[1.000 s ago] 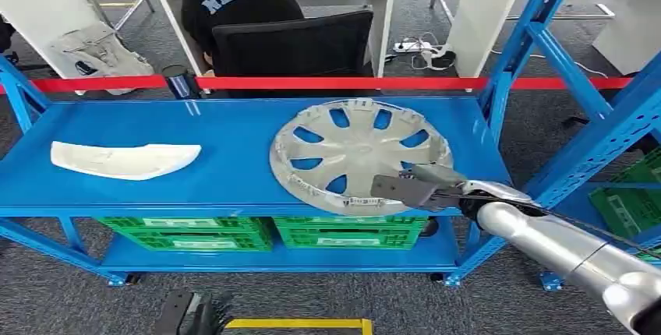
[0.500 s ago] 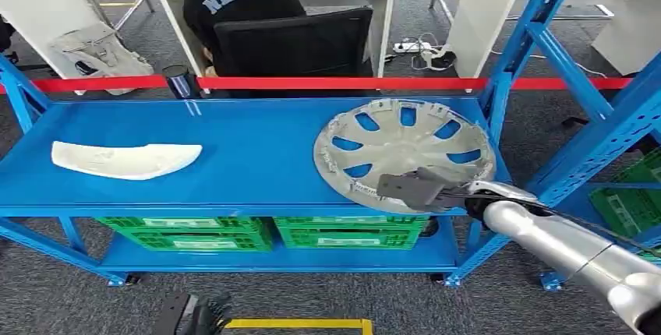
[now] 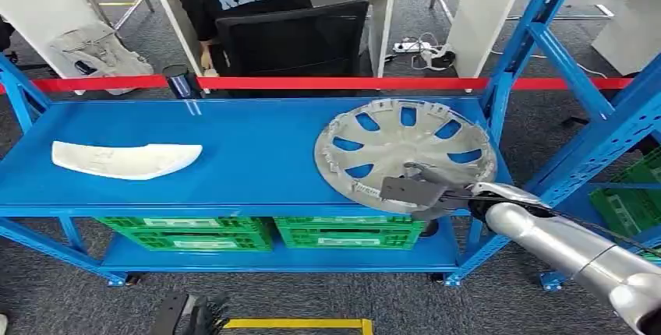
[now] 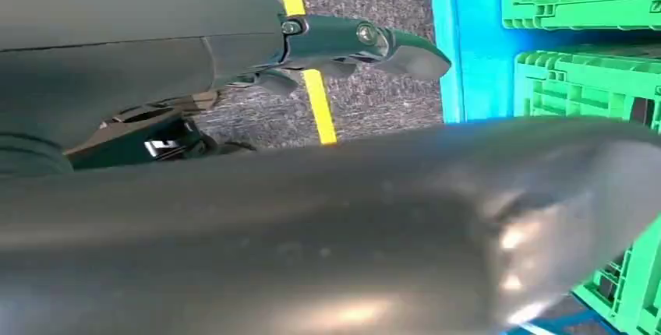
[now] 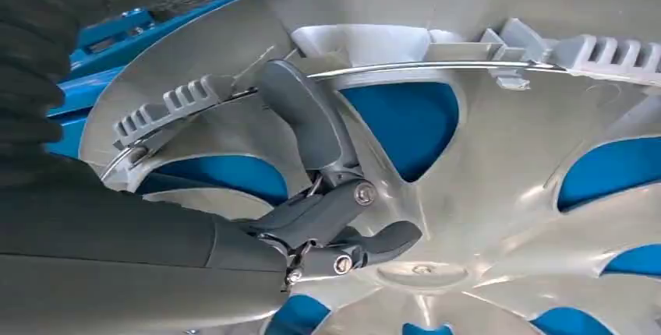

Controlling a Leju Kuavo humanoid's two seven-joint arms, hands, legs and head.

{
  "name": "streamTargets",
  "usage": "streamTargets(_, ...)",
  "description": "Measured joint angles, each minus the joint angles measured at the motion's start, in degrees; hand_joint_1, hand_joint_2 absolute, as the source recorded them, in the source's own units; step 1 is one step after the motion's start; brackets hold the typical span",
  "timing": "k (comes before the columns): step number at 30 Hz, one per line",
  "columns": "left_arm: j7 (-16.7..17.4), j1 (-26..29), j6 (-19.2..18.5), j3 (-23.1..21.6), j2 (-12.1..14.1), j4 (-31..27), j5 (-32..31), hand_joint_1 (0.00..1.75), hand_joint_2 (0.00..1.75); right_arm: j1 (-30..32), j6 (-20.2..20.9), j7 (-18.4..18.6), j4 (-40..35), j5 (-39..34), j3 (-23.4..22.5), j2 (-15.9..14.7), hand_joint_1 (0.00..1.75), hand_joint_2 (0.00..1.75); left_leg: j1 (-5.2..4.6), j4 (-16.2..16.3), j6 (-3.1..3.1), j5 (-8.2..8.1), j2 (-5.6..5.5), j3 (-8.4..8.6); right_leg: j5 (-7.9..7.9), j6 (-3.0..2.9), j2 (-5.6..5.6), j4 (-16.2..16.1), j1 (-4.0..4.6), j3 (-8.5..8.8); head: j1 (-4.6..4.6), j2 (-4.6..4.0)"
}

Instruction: Take the parts from the cabinet and place them on the table.

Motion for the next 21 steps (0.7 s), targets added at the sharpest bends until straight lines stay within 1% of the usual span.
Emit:
streamTargets(1, 0.0, 0.0, 0.0, 0.0, 0.0, 0.0, 0.2, 0.00, 0.00, 0.0, 0.0, 0.0, 0.1, 0.1, 0.0, 0.0, 0.68, 1.75, 0.00, 0.0, 0.00, 0.00, 0.00, 0.00, 0.00, 0.00, 0.00, 0.0, 0.00, 0.00, 0.00, 0.00)
streamTargets(2, 0.0, 0.0, 0.0, 0.0, 0.0, 0.0, 0.3, 0.00, 0.00, 0.0, 0.0, 0.0, 0.2, 0.1, 0.0, 0.0, 1.75, 1.75, 0.00, 0.0, 0.00, 0.00, 0.00, 0.00, 0.00, 0.00, 0.00, 0.0, 0.00, 0.01, 0.00, 0.00)
streamTargets(6, -0.2, 0.0, 0.0, 0.0, 0.0, 0.0, 0.3, 0.00, 0.00, 0.1, 0.4, 0.0, 0.7, -0.1, 0.0, 0.0, 1.75, 1.75, 0.00, 0.0, 0.01, 0.00, -0.01, 0.00, 0.01, 0.04, 0.00, 0.0, 0.00, 0.02, 0.00, 0.00)
streamTargets(12, -0.2, -0.1, 0.0, -0.3, 0.1, 0.0, 0.3, 0.00, 0.00, 0.8, -0.7, 0.0, 0.8, -1.4, -0.1, -0.2, 1.75, 1.75, 0.00, 0.0, 0.09, -0.05, 0.06, 0.09, 0.00, 0.08, 0.05, -0.1, 0.01, 0.08, 0.00, 0.00)
streamTargets(21, -0.2, 0.0, 0.0, -0.7, 0.1, 0.0, 0.3, 0.00, 0.00, 1.2, -0.5, -0.1, 0.8, -1.3, -0.1, -0.5, 1.75, 1.75, -0.01, 0.0, 0.19, 0.00, -0.02, 0.08, 0.02, 0.17, -0.02, -0.1, 0.04, 0.16, 0.00, 0.00)
